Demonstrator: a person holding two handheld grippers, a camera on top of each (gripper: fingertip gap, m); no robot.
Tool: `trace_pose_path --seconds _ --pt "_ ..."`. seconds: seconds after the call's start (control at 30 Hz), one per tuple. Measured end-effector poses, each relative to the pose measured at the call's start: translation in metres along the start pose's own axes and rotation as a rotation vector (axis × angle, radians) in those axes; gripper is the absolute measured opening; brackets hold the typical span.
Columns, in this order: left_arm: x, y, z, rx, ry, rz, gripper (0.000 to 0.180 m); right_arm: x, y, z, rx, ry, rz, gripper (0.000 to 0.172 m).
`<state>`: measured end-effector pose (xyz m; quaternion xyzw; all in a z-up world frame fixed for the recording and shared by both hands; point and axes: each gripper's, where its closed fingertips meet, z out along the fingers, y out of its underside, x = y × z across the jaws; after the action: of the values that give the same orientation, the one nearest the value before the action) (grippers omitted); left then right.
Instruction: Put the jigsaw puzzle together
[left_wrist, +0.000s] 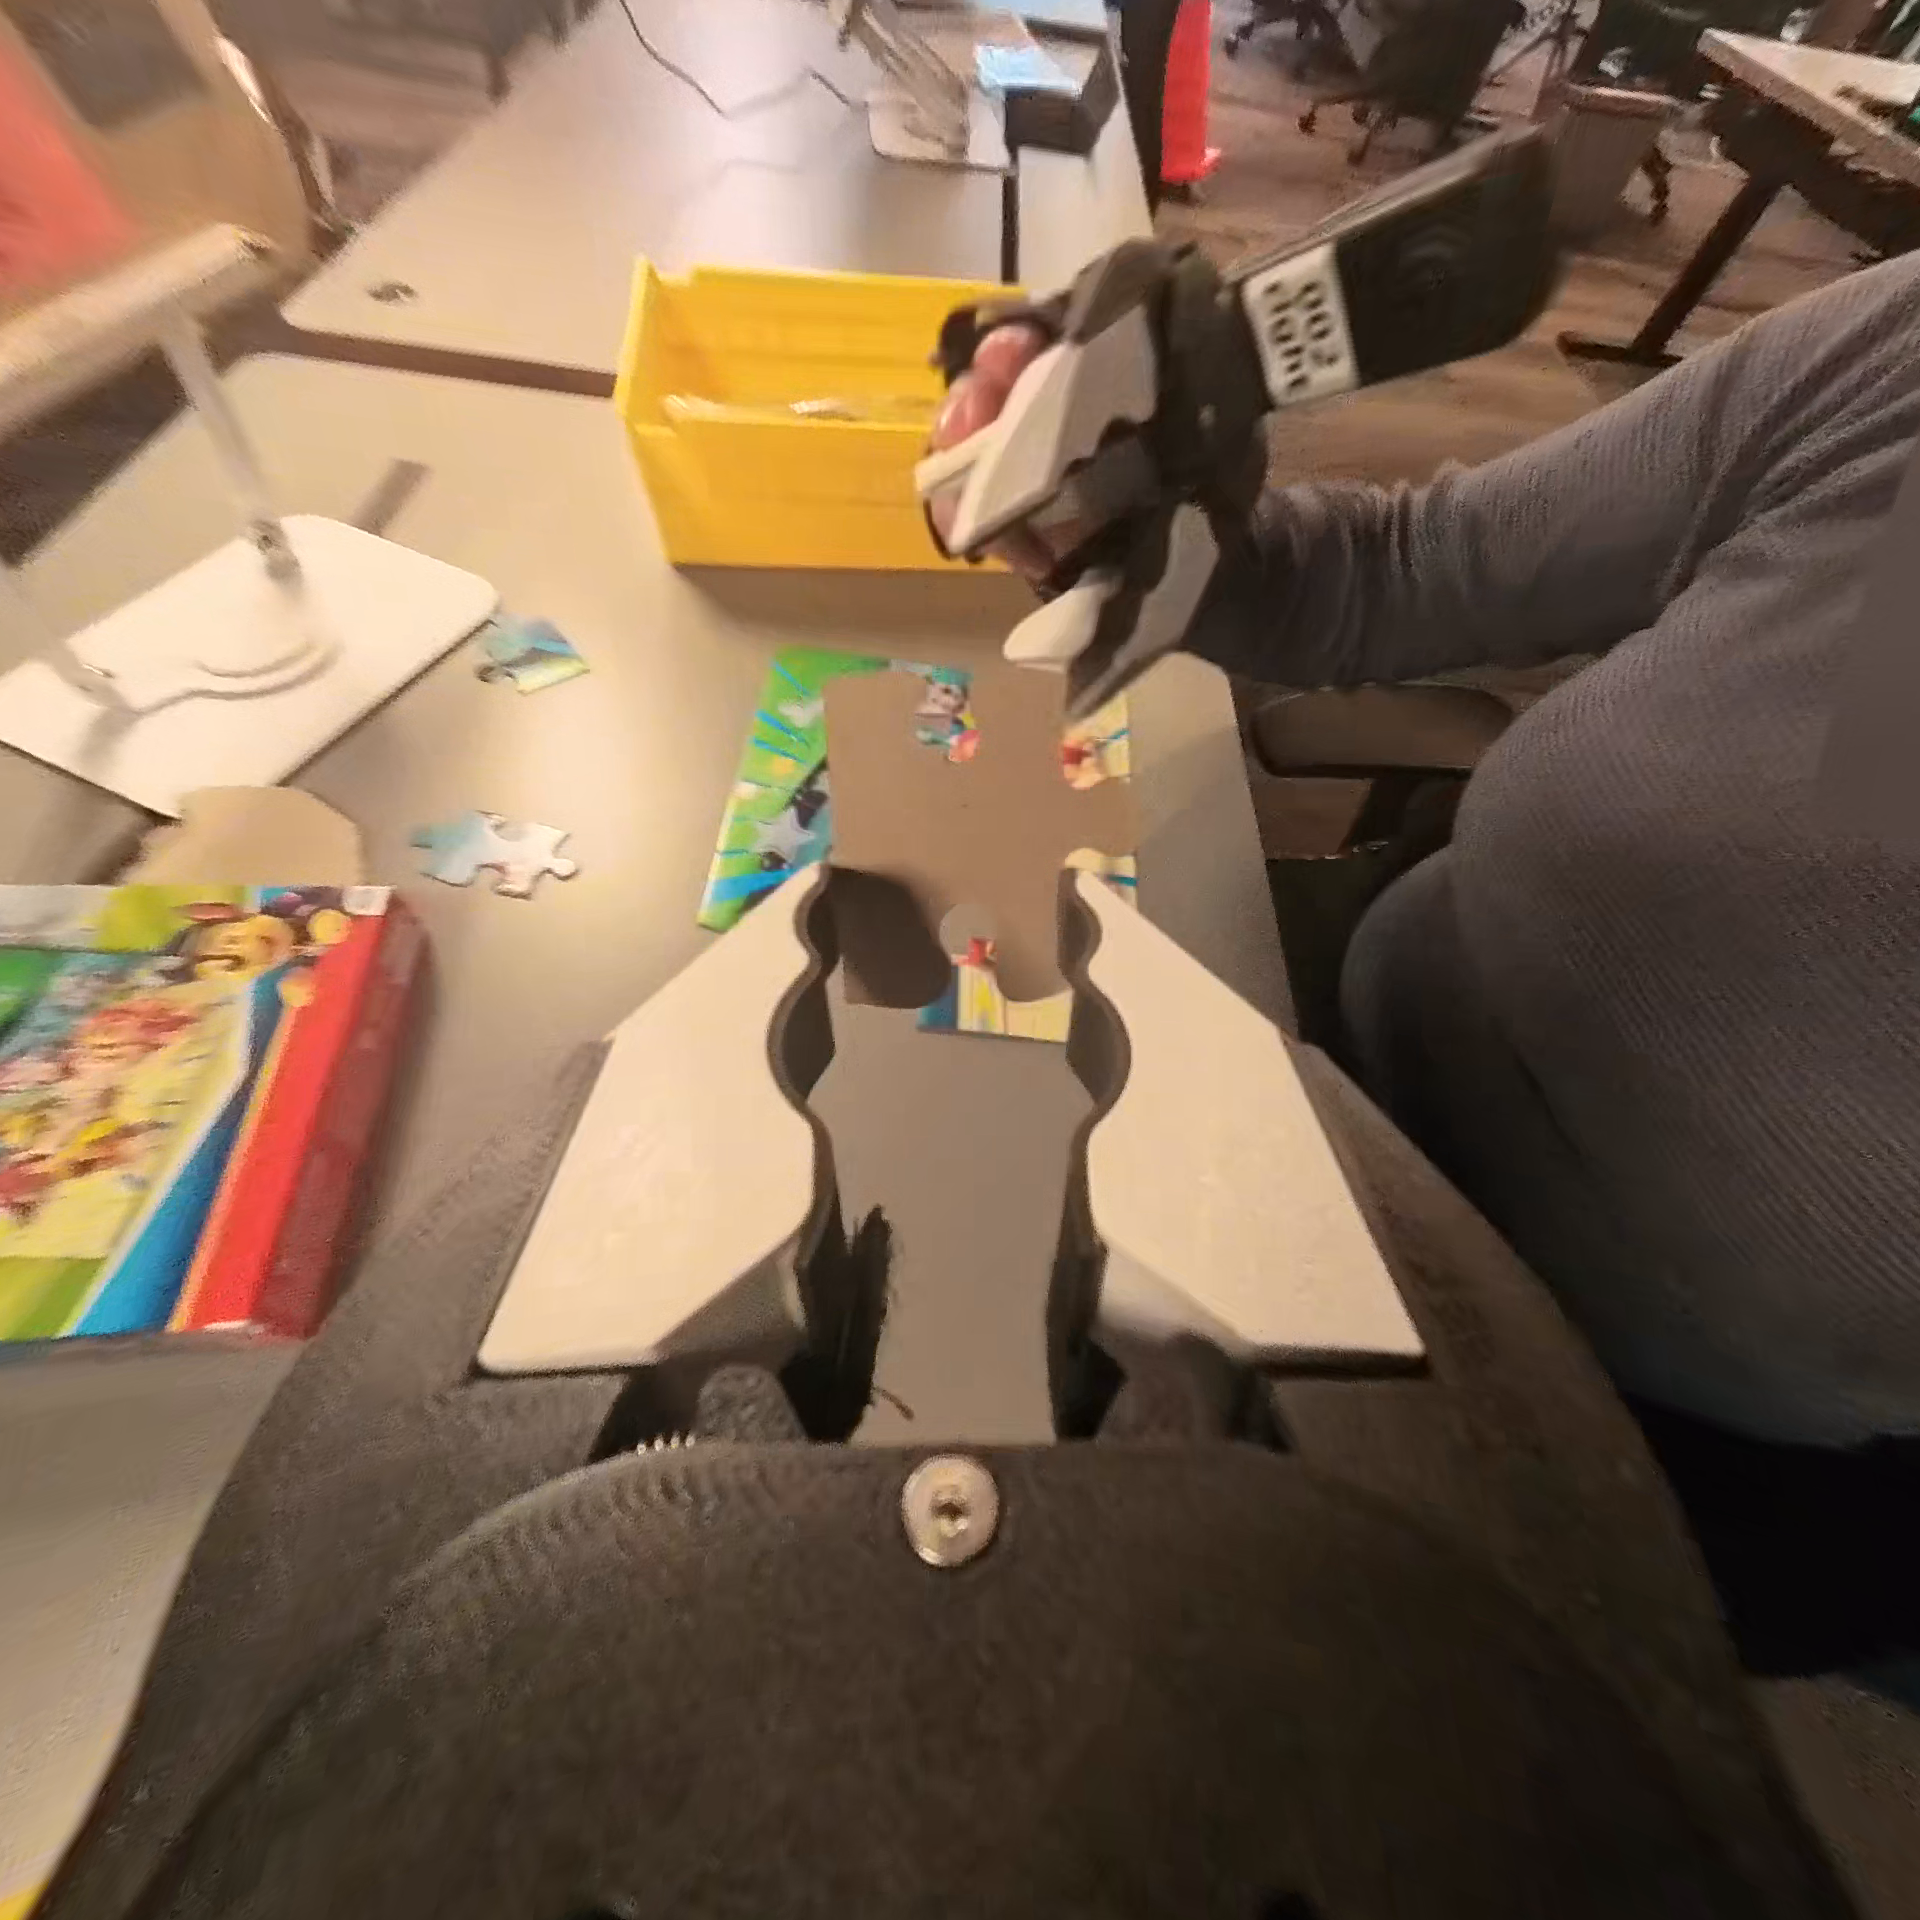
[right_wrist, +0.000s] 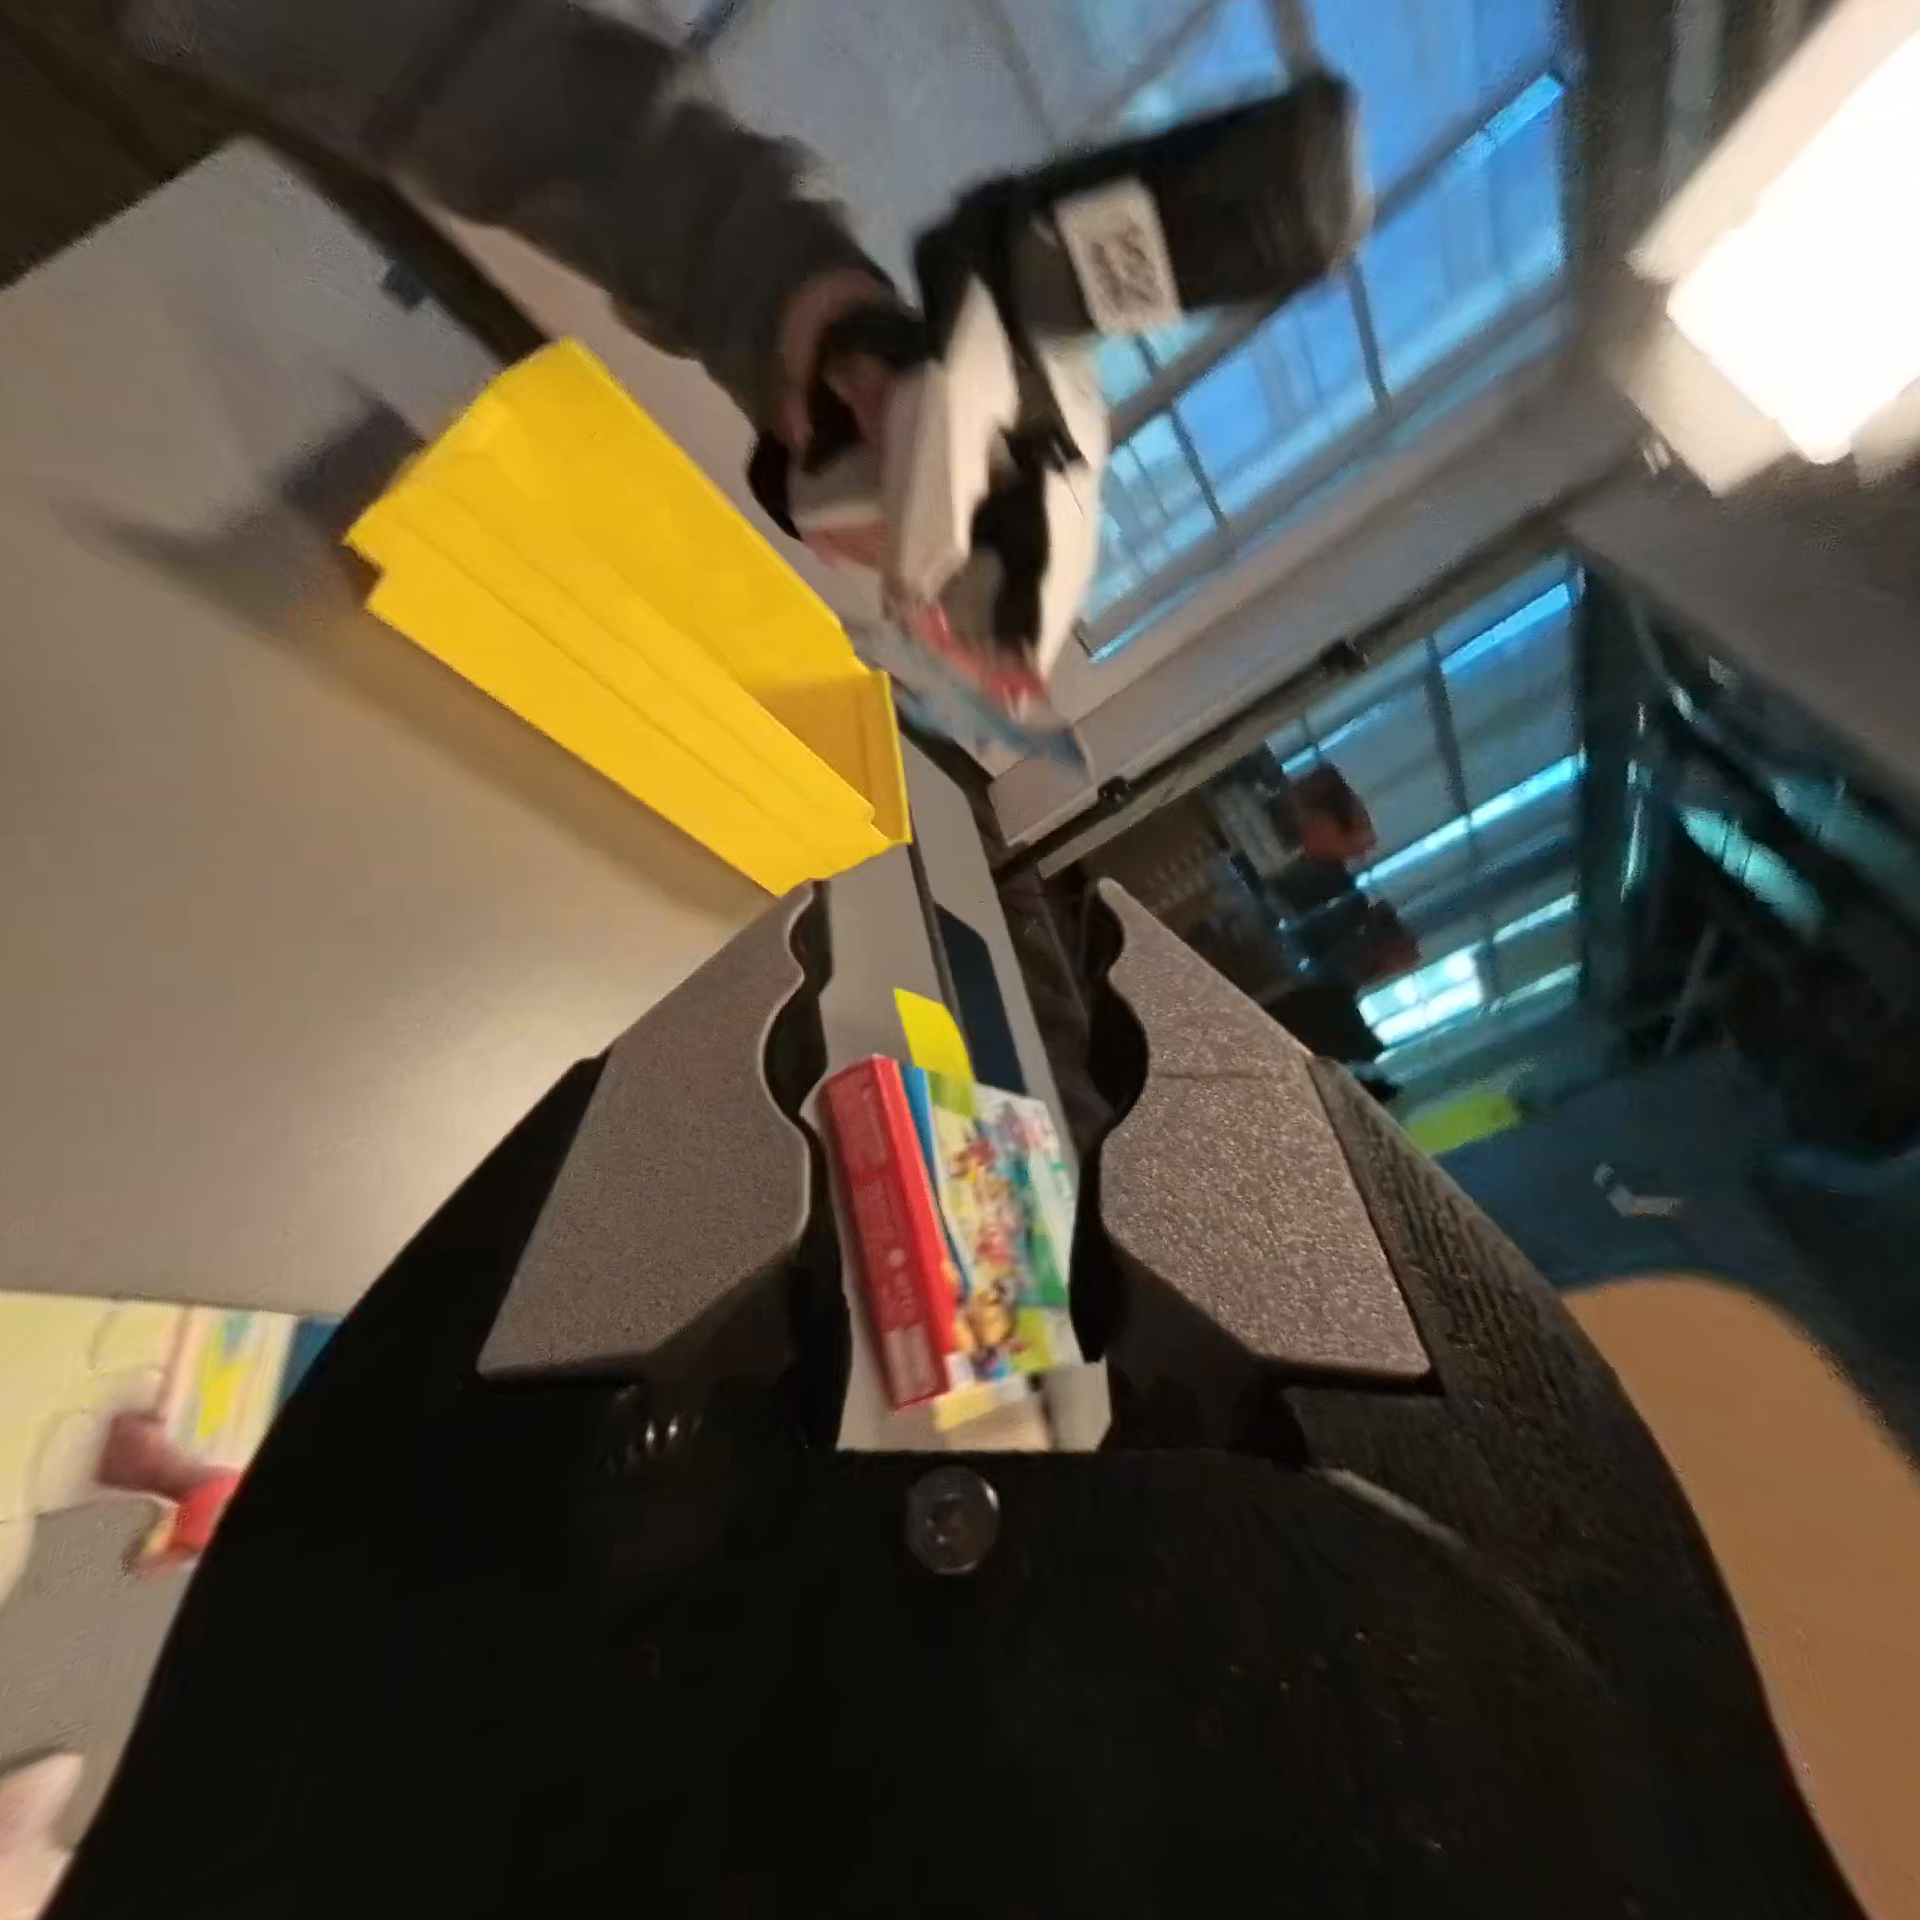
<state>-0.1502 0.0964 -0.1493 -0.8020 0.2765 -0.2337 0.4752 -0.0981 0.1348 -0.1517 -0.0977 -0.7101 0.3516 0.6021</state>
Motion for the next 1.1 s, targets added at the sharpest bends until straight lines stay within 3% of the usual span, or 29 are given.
trace_pose_path --seconds 0.13,0.23,0.3,0.4,0.47,0.53,0.67,0.73,0.93,1.1 --pt "0.009 0.015 0.032 -0.072 0.060 -0.065 0.041 -0.021 -0.012 0.019 -0.055 -0.070 -0.336 0.043" --pt "0.020 0.036 0.049 -0.154 0.114 -0.078 0.042 -0.039 0.000 0.027 -0.097 -0.087 -0.497 0.039" --pt "0.027 0.045 0.056 -0.183 0.153 -0.093 0.042 -0.049 0.008 0.027 -0.109 -0.087 -0.567 0.017" --pt "0.029 0.050 0.060 -0.176 0.167 -0.130 0.041 -0.065 0.016 0.022 -0.118 -0.108 -0.563 0.000" --pt "0.030 0.048 0.055 -0.133 0.193 -0.180 0.040 -0.066 0.021 0.017 -0.126 -0.085 -0.425 0.000" --pt "0.021 0.042 0.051 -0.044 0.154 -0.212 0.050 -0.059 0.032 0.011 -0.143 -0.037 -0.141 0.000" --pt "-0.002 0.038 0.053 0.154 -0.094 -0.106 0.074 -0.058 0.043 0.001 -0.002 -0.119 0.861 0.000" --pt "-0.006 0.040 0.064 0.203 -0.259 0.014 0.086 -0.052 0.049 -0.003 0.086 -0.141 1.236 0.000" --pt "0.007 0.048 0.089 0.323 -0.734 0.304 0.071 -0.058 0.053 -0.007 0.190 -0.218 1.626 0.000" --pt "0.015 0.041 0.101 0.290 -0.892 0.489 0.067 -0.066 0.051 -0.002 0.267 -0.265 1.798 0.000"
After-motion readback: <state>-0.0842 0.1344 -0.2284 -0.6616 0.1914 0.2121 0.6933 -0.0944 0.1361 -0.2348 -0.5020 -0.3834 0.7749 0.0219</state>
